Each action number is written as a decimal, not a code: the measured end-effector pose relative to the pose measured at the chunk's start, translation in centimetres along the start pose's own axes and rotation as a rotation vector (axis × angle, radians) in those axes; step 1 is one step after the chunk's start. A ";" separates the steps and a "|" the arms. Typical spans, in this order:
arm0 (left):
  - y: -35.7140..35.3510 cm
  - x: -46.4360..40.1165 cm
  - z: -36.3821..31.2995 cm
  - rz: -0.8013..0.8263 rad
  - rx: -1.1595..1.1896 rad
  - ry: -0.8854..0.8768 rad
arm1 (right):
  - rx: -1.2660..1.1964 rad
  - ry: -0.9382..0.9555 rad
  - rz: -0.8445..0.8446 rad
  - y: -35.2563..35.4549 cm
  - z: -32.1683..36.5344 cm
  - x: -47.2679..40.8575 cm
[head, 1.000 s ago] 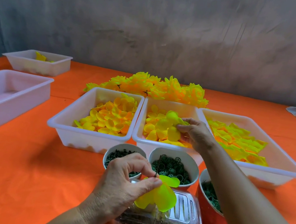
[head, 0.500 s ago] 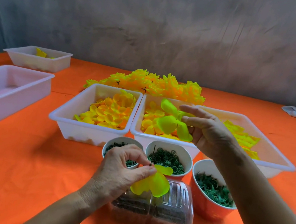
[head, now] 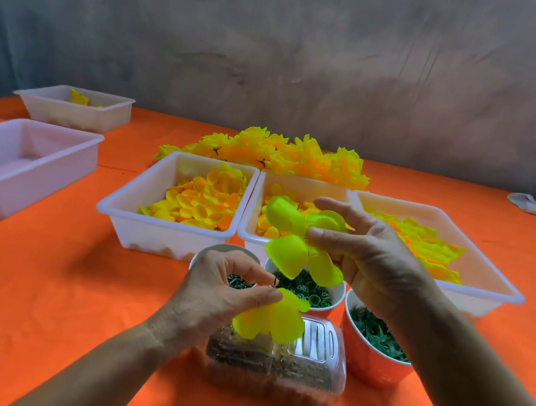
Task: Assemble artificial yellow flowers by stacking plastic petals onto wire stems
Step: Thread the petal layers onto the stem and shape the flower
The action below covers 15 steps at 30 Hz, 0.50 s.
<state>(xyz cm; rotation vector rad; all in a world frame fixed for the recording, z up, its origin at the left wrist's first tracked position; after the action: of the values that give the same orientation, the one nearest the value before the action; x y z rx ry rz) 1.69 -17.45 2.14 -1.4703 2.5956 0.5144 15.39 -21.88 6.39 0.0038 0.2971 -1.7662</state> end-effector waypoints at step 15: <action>1.9 -1.2 -4.1 0.085 0.257 0.147 | 0.086 -0.055 -0.009 -1.7 0.5 0.1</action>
<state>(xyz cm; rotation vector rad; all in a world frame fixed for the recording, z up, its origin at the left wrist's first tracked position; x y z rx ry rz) 1.00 -16.97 6.71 -1.3662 2.7194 0.0766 13.87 -21.75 7.17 0.0160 0.1816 -1.7843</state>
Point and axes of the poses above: each hand's wrist, its own x-axis away from the middle knuckle, its own y-axis out of the back of the hand, z = x × y, the point moved 10 cm from there along -x, towards the middle knuckle, and after that the axes turned 5 degrees about y, right-handed, at the moved point
